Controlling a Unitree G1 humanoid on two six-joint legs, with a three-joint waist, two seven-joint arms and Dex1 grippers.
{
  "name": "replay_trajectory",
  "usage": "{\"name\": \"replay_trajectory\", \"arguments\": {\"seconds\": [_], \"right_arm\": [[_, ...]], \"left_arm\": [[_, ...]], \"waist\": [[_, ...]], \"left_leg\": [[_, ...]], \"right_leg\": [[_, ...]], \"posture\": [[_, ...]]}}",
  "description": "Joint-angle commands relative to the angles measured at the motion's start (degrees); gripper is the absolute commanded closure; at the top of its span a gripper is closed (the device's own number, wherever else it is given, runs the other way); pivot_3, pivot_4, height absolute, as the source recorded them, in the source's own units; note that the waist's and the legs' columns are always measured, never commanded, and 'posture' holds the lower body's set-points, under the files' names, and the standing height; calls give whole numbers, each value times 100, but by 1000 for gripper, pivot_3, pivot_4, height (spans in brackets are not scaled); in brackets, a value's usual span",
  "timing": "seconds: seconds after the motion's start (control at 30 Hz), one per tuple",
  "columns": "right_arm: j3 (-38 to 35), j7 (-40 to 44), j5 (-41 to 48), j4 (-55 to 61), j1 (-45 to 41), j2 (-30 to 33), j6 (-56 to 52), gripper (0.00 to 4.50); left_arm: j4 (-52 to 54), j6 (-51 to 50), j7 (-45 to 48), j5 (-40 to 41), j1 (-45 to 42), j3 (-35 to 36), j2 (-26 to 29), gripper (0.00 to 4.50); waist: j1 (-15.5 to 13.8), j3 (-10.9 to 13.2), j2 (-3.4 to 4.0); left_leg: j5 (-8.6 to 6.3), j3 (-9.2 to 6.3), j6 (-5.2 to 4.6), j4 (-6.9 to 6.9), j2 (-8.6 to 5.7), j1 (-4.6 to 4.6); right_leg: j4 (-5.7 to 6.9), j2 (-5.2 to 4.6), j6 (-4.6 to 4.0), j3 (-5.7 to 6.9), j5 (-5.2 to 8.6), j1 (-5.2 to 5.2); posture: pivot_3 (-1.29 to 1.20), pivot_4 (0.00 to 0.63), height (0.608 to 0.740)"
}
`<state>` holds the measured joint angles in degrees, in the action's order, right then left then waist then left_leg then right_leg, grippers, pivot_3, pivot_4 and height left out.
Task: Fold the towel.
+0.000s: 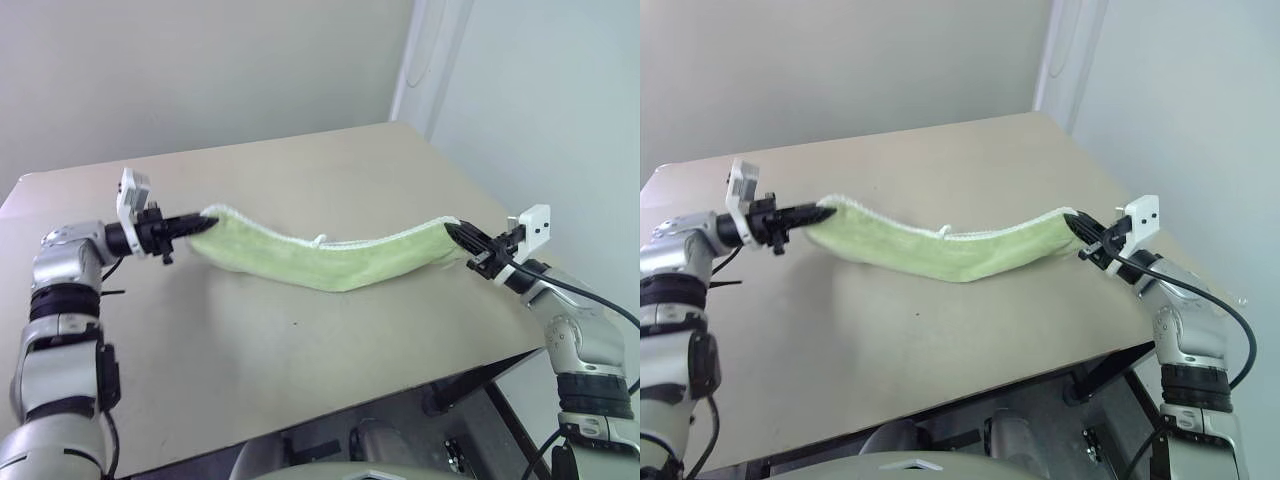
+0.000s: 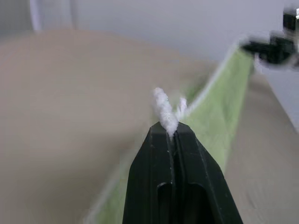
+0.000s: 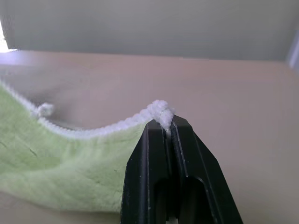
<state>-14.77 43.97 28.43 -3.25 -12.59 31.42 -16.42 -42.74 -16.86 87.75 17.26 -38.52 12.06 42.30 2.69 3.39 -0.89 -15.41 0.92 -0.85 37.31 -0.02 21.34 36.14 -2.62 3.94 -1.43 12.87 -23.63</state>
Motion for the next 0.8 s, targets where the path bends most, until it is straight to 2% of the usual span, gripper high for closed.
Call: {"name": "replay_trajectory", "arguments": {"seconds": [0.03, 0.13, 0.3, 0.8], "right_arm": [[-167, 140, 228, 492, 126, 83, -45, 4500], [-68, 253, 242, 614, 253, 161, -190, 4500], [-89, 296, 262, 662, 356, 350, -502, 4500], [-647, 692, 421, 1823, 1896, 1187, -1028, 4500]], "left_arm": [[1256, -262, 249, 321, 691, 9, 342, 4476], [1951, -376, 213, 439, 1346, -66, 392, 4476], [2703, -798, 99, 723, 1948, -25, 535, 4476], [3231, -962, 173, 992, 3020, 14, 1219, 4476]], "waist": [[-9, -2, 3], [-38, -2, 5], [-61, -2, 4], [-35, 1, 4]], "left_leg": [[0, 2, 0, -1, 1, -2], [-1, 2, 1, -1, 1, -6], [-1, 3, 1, 1, 2, 0], [-3, 20, 4, -12, 8, 2]], "right_leg": [[-1, -3, 0, -2, 0, 0], [-3, -15, -1, -2, 0, 6], [-5, -34, 9, 2, 7, 4], [-10, -37, 20, 4, 19, -12]], "posture": [[0, 0, 740], [0, 0, 740], [0, 0, 740], [0, 0, 740]]}}
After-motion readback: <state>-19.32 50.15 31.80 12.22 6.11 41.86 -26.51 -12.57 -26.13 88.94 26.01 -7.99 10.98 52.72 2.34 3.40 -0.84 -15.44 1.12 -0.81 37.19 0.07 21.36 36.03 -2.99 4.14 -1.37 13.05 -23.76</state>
